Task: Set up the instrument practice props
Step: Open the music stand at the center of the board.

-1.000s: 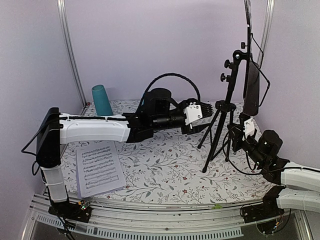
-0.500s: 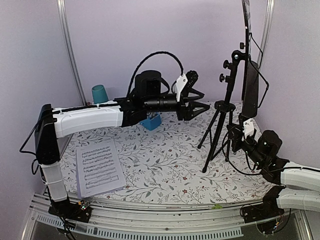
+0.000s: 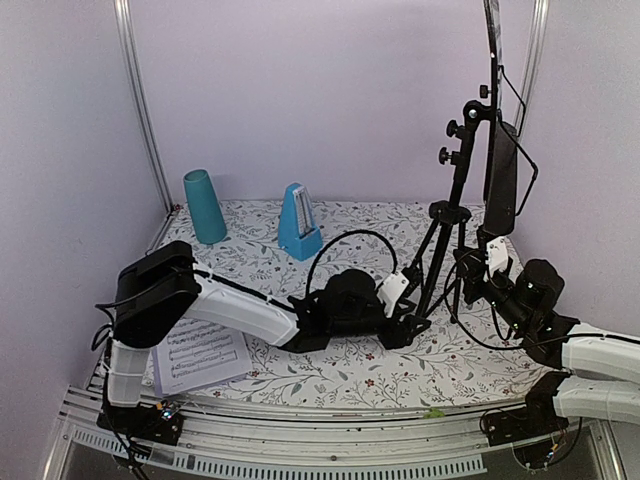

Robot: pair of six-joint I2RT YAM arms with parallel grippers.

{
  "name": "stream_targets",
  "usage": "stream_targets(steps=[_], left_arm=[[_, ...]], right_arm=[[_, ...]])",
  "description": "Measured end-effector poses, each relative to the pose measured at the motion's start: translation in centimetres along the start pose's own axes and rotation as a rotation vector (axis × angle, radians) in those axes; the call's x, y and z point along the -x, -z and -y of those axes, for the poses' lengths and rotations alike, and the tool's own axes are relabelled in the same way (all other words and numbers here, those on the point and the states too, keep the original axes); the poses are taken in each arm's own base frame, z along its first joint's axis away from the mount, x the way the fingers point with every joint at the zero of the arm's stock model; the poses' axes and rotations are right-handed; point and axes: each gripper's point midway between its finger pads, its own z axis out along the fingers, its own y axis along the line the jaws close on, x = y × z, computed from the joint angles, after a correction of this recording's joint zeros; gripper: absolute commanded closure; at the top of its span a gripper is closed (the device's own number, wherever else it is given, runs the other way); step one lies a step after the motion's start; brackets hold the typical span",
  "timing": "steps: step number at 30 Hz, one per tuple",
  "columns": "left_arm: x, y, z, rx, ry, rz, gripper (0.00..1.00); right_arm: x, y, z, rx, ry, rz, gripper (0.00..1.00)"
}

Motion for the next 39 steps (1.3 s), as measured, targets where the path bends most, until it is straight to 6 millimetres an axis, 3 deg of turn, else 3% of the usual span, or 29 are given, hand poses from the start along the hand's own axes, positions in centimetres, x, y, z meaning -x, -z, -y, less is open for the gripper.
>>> stream_targets(steps=[4,9,15,16,18,24,33,39], left_arm=[[-1.7,-1.0,-1.5,0.084,0.027,0.001,0.49],[-1.5,-1.8,-2.5,0.13,0.028,0.03,0.6],[-0.7,-2.2,-2.4,0.138,-0.016,0.049,0.83],[-0.7,-2.2,-2.4,0.138,-0.017,0.049,0.93],[-0.9,-2.2,-2.2,0.135,-0.031,0.044,1.0],[-1.3,-1.2,-2.3,0.144,-0.058,0.009,1.0],[-2.1,1.7,-2.6,0.164,-0.077,-0.068,1.0],[-2.2,2.1,-2.8,0.163,-0.097,-0.084,1.0]], right_arm=[[0.0,0.0,0.0,0.001,0.0,-0.005,0.89],[0.0,-0.1,0.0,0.001,0.001,-0.01,0.89],[0.0,-0.5,0.0,-0.006,0.008,-0.008,0.9],[0.0,-0.5,0.0,-0.007,0.011,-0.006,0.9],[0.0,-0.6,0.1,-0.014,0.019,-0.006,0.9],[-0.1,-0.8,0.3,-0.032,0.055,-0.006,0.9],[0.0,-0.9,-1.2,0.026,0.079,-0.005,0.92],[0.0,-0.2,-1.1,0.027,0.077,-0.024,0.93]])
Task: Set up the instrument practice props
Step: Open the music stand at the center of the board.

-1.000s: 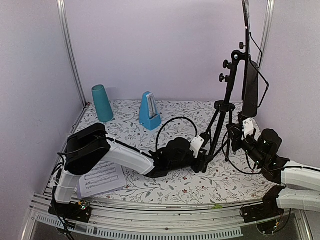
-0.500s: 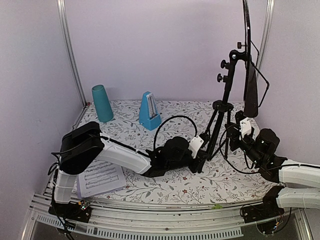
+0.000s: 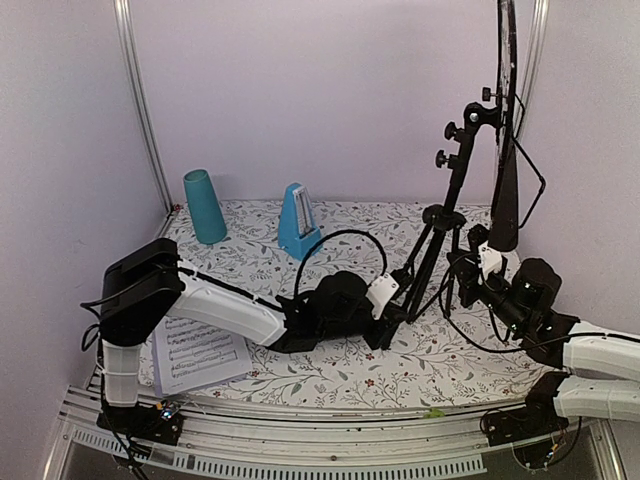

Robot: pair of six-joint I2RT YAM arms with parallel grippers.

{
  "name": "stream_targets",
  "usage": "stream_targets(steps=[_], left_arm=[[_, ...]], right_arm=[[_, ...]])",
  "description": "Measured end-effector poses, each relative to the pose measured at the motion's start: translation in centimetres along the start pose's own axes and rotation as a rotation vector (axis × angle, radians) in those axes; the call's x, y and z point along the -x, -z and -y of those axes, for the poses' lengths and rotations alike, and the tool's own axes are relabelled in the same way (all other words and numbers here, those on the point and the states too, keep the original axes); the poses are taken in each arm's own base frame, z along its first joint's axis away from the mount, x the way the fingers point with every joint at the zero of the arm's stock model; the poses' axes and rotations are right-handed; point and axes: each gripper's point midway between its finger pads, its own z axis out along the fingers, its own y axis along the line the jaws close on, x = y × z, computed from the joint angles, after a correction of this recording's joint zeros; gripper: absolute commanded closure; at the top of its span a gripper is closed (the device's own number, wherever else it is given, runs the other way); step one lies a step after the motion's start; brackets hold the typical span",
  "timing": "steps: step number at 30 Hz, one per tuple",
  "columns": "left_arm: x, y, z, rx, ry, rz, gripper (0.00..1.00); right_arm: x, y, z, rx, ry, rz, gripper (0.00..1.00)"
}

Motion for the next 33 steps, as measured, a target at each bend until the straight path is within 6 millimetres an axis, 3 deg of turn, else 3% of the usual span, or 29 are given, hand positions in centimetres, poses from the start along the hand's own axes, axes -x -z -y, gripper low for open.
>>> stream_targets(steps=[6,13,26,31,33], left_arm=[[0.3,0.8,-0.1,-0.012,-0.017,-0.007,1.0],[-0.1,1.6,-1.6,-0.006,0.027,-0.028,1.0],[-0.6,1.9,-1.4,-0.036,0.027,-0.033,1.0],[-1.0,1.9,-1.2,-0.049,0.018,-0.039,1.0],[-1.0,1.9,-1.2,-0.052,0.017,-0.041,1.0]], right_arm=[[-0.1,0.5,0.4,-0.02,-0.016,-0.023,0.94],[0.0,-1.5,-0.1,-0.014,0.011,-0.109,0.95],[0.0,-1.1,-0.4,-0.004,0.024,-0.186,0.95],[0.1,-0.8,-0.6,0.009,0.02,-0.206,0.82],[0.2,-0.7,-0.8,0.022,0.018,-0.204,0.67]])
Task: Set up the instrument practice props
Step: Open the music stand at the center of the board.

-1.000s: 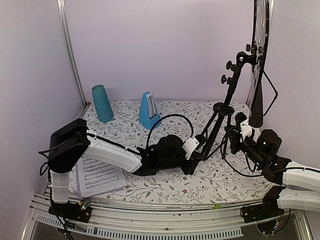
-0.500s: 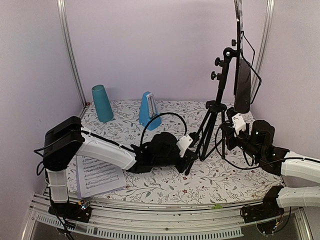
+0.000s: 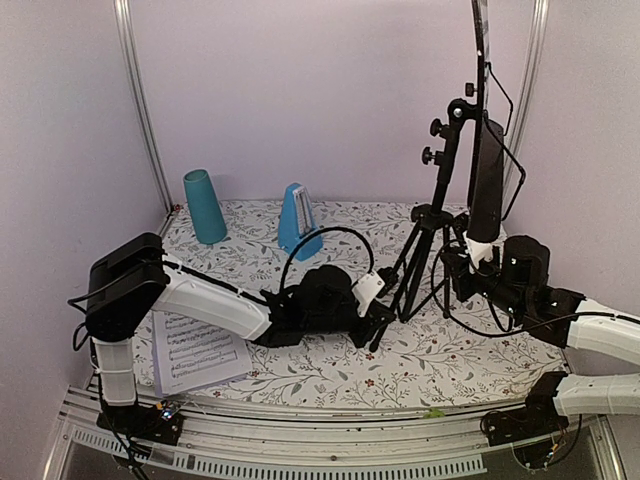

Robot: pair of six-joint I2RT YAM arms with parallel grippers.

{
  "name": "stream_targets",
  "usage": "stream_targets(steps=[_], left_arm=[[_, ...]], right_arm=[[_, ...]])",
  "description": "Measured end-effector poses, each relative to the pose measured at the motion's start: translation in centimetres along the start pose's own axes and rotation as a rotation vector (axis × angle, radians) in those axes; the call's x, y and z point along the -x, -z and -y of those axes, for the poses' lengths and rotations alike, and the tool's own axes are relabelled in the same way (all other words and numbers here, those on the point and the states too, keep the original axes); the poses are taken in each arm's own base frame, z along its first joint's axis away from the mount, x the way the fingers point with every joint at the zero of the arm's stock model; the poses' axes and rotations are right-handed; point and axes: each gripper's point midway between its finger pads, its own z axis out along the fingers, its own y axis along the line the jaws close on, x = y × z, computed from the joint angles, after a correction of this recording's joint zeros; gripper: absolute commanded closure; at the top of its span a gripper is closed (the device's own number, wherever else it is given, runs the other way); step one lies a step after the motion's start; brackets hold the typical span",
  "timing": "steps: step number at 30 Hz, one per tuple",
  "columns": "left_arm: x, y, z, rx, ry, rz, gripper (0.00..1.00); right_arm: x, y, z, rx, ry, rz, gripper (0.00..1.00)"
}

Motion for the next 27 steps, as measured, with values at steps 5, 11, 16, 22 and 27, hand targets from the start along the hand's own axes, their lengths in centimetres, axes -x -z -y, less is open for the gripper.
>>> stream_targets(steps=[5,11,16,22,27], left_arm=[[-0.3,0.1,-0.2,0.003,0.002,-0.014,1.0],[-0.3,0.1,-0.2,-0.001,0.002,-0.019,1.0],[-0.3,0.1,-0.2,-0.007,-0.001,-0.023,1.0],[-0.3,0.1,-0.2,-0.01,0.001,-0.029,1.0],[-0.3,0.1,-0.1,-0.017,0.001,-0.031,1.0]], right_arm=[[0.1,-0.3,0.4,-0.011,-0.01,0.004,0.38],[0.3,0.1,1.5,-0.05,-0.041,0.017,0.18],[0.3,2.0,2.7,-0.1,-0.095,0.068,0.08],[-1.9,2.8,4.4,-0.204,-0.193,0.048,0.09],[-6.9,1.9,4.2,-0.249,-0.21,-0.056,0.08]])
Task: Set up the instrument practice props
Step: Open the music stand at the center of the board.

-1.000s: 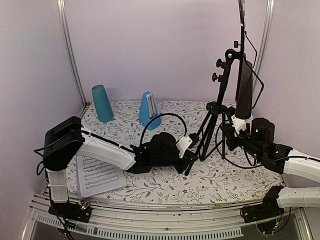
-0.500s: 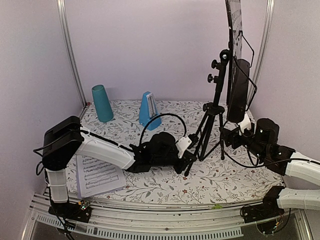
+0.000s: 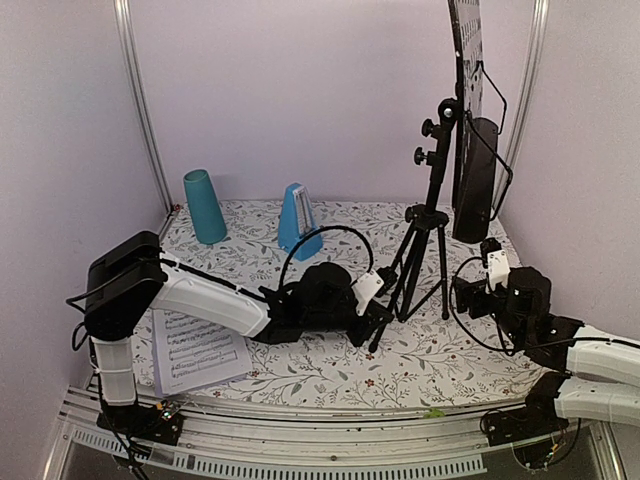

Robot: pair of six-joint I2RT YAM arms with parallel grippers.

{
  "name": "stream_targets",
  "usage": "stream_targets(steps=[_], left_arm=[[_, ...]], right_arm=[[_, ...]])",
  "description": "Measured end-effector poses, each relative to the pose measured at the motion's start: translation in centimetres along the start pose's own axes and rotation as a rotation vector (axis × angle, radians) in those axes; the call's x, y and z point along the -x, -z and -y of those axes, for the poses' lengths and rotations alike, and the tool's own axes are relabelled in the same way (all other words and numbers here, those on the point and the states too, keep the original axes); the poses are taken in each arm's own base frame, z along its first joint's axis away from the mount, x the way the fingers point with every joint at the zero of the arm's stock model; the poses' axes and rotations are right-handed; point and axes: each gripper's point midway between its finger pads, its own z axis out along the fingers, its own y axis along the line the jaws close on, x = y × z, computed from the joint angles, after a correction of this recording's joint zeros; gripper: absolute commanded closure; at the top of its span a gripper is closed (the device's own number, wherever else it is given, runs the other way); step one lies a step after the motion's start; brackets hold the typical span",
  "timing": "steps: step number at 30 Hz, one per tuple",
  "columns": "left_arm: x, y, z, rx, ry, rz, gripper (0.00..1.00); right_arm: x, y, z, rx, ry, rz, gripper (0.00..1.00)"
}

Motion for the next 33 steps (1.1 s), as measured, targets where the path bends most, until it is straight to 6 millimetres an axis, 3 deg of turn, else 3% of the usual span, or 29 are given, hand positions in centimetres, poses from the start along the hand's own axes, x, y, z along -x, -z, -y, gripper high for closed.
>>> stream_targets(steps=[3,10,18,21,24,27,33], left_arm=[[0.0,0.0,0.1,-0.005,0.0,-0.001,1.0],[0.0,0.0,0.1,-0.011,-0.004,-0.011,1.0],[0.0,0.0,0.1,-0.016,-0.01,-0.014,1.0],[0.0,0.0,0.1,-0.017,-0.012,-0.017,1.0],[0.0,0.0,0.1,-0.019,-0.015,-0.024,1.0],[0.0,0.0,0.0,-0.019,-0.017,-0.029,1.0],[0.0,0.0,0.0,-0.019,-0.02,-0.044,1.0]], right_arm=[[-1.1,-0.6,-0.1,-0.007,0.019,-0.023,0.07],[-0.2,-1.1,-0.9,0.023,0.106,-0.01,0.07],[7.8,1.3,-3.6,0.209,0.093,0.19,0.06],[8.9,1.4,-4.5,0.252,0.116,0.213,0.06],[8.5,0.7,-5.3,0.276,0.151,0.191,0.09],[7.8,-0.7,-6.1,0.289,0.186,0.16,0.2],[6.7,-3.1,-6.7,0.244,0.262,0.111,0.68]])
